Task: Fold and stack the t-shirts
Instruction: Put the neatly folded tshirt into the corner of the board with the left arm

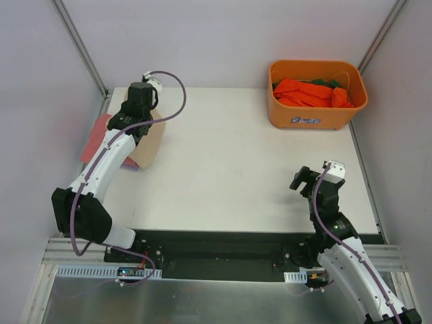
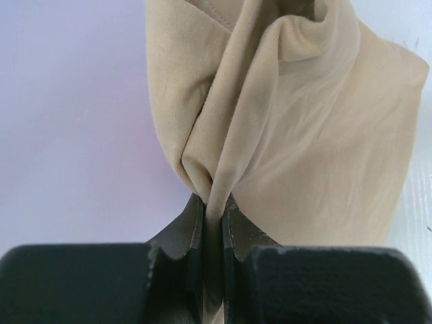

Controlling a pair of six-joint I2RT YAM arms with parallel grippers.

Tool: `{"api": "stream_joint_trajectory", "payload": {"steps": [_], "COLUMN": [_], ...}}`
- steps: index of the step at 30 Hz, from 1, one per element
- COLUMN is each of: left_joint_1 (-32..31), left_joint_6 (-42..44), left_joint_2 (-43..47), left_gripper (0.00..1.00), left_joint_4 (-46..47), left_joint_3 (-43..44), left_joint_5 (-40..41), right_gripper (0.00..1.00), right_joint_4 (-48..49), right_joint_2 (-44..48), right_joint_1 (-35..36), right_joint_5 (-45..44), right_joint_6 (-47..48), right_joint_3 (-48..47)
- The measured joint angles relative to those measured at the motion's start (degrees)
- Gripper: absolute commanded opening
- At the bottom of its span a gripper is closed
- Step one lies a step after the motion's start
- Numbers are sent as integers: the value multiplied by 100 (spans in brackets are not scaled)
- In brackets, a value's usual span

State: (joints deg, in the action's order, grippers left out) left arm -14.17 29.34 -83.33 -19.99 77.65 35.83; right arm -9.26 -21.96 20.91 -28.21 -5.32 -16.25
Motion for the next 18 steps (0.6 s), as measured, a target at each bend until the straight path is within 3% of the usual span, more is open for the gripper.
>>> {"api": "stream_joint_trajectory", "payload": {"steps": [7, 18], "left_joint_1": [-2, 39], "left_joint_6": [39, 142], "left_joint_2": [632, 833], "left_gripper": [0, 0], "left_joint_4": [-2, 0], "left_joint_3": [11, 249], "left_joint_5": [-81, -138], "right_gripper": [96, 96], "right_joint_4": [0, 0], "right_joint_2": [-44, -90], "right_joint_1": [0, 0], "right_joint_5": [-55, -166], "right_joint_6": [-20, -68], "right_joint_3": [0, 0]}}
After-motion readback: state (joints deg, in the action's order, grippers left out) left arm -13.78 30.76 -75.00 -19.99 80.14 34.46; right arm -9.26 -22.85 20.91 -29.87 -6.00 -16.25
